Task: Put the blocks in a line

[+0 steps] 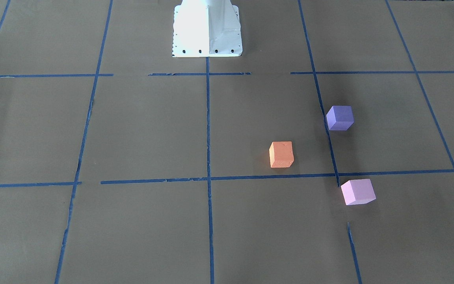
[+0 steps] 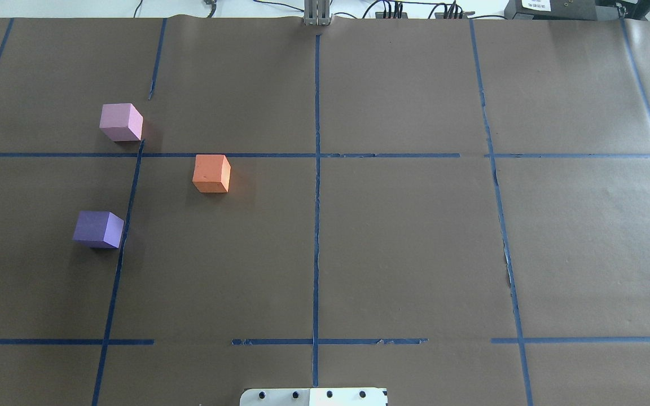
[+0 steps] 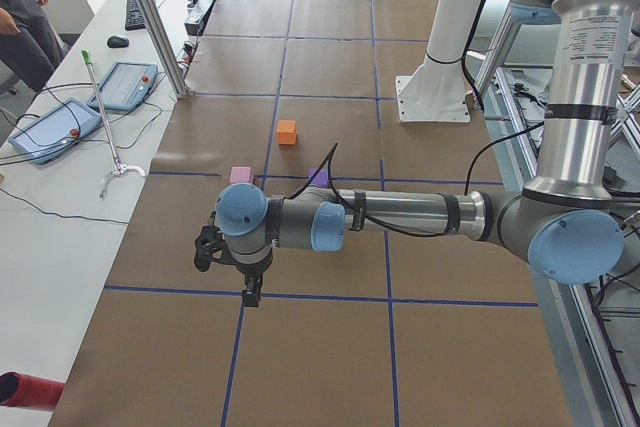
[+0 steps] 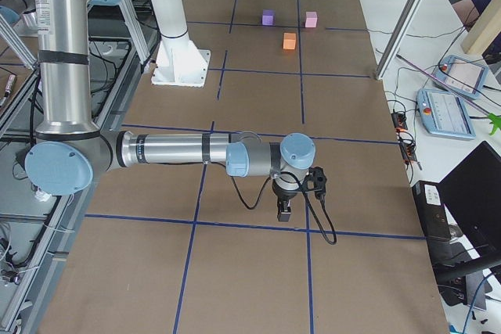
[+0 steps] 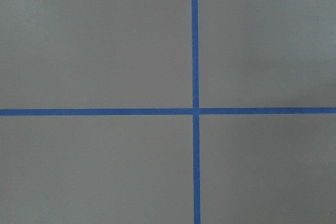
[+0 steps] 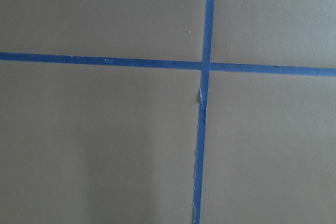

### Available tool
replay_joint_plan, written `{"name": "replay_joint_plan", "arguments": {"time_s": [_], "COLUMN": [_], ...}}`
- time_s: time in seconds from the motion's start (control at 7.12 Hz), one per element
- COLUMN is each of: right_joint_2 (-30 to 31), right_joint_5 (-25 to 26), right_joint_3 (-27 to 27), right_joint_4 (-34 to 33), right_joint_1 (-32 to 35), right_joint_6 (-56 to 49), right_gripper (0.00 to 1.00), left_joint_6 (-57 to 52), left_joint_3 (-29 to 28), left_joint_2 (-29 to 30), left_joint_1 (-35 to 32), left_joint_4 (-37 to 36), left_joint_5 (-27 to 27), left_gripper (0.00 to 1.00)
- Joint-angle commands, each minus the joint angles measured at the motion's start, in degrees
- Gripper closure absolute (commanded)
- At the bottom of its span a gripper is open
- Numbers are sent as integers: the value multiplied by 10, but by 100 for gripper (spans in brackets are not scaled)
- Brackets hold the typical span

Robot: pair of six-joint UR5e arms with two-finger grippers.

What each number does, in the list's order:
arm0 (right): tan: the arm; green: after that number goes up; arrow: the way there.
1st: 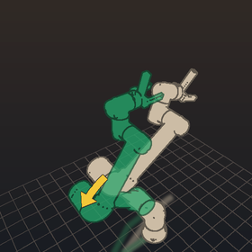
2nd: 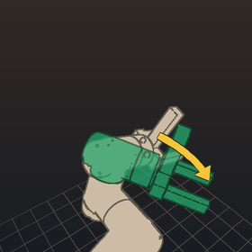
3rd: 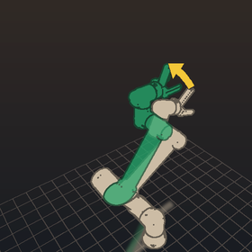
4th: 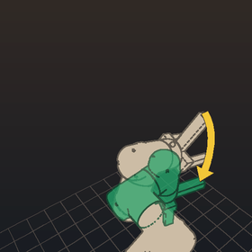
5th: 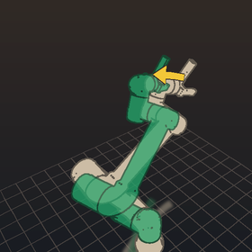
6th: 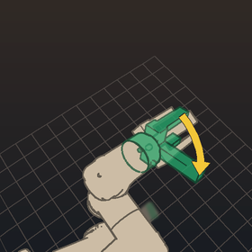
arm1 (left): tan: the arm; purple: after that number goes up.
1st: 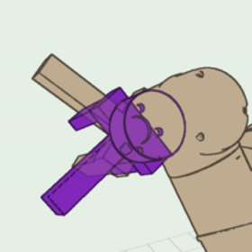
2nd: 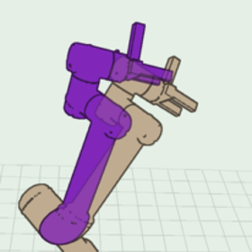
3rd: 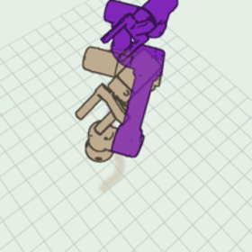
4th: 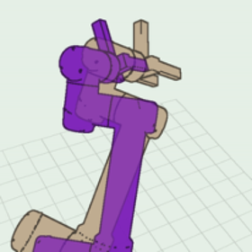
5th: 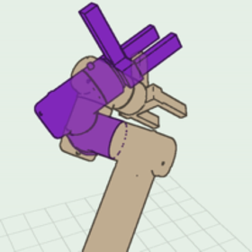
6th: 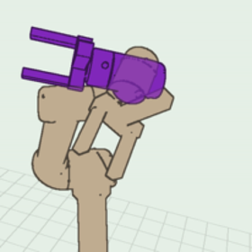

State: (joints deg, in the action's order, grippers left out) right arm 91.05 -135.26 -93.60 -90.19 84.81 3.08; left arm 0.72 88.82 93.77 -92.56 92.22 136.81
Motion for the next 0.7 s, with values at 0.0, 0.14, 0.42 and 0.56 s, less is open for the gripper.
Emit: {"name": "replay_joint_plan", "arguments": {"time_s": [0.0, 0.14, 0.42, 0.56], "right_joint_2": [0, 0, 0, 0], "right_joint_5": [0, 0, 0, 0], "right_joint_3": [0, 0, 0, 0], "right_joint_4": [0, -1, 0, 0], "right_joint_1": [0, 0, 0, 0], "right_joint_6": [0, 0, 0, 0], "right_gripper": [0, 0, 0, 0], "left_joint_6": [1, 2, -1, 0], "left_joint_3": [-2, -1, 13, 14], "left_joint_2": [-2, -8, -8, -7], "left_joint_1": [0, 0, 0, 1], "left_joint_4": [47, 83, 84, 85], "left_joint_5": [-1, 0, 4, 6], "left_gripper": [0, 0, 0, 0]}}
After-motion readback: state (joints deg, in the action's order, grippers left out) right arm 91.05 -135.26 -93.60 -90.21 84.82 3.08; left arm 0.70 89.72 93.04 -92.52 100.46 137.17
